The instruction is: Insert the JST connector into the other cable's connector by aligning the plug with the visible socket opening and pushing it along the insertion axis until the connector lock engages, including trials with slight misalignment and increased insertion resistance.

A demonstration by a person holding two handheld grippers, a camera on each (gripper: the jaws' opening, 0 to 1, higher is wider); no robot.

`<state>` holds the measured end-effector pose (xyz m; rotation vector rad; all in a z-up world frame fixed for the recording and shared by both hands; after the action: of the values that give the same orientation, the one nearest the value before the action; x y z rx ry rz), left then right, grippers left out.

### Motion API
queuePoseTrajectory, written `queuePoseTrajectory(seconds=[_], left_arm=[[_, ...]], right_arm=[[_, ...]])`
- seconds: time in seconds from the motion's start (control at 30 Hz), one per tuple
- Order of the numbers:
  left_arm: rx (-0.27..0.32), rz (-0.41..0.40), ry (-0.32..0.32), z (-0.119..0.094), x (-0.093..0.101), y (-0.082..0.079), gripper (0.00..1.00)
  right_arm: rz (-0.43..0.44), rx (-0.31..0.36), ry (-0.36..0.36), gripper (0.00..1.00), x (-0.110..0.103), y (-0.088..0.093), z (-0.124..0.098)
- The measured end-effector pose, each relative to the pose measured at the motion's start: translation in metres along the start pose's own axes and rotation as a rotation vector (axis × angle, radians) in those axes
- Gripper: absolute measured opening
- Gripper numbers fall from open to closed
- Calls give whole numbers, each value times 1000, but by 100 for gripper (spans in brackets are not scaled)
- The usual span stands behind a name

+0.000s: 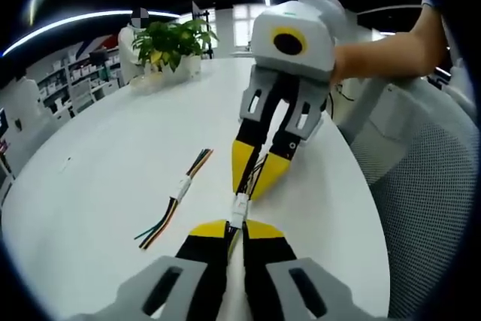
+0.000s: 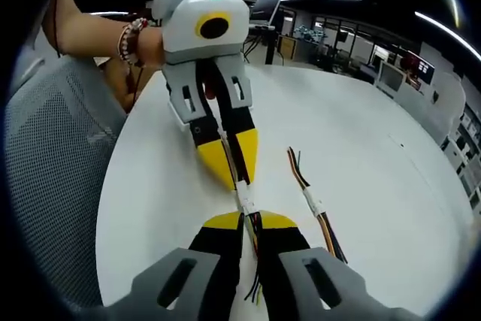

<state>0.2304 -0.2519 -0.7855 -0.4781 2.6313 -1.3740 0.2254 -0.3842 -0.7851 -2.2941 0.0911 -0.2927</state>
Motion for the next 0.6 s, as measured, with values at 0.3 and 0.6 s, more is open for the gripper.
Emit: queuePoseTrajectory(seconds=[0.3,0.6], left_arm=[[2,-21,18,3,2,1,0],[81,-33,4,2,3,-14,0]], right_arm=[[25,-3,-15,3,-2,3,1],[-13,0,-38,3,-7,-7,9]])
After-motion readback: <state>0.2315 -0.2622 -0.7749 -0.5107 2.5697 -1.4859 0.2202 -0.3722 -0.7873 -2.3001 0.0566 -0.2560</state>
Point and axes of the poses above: the point that each gripper's makers call its tool centre point, and the gripper's own axes: z roughly forward along the fingers, x roughly to its right, y roughly out of its underside, the point moved 8 cm from there along -z, roughly backward along the fingers, and after that the axes turned 6 degrees about -z, right-handed, at the moved point
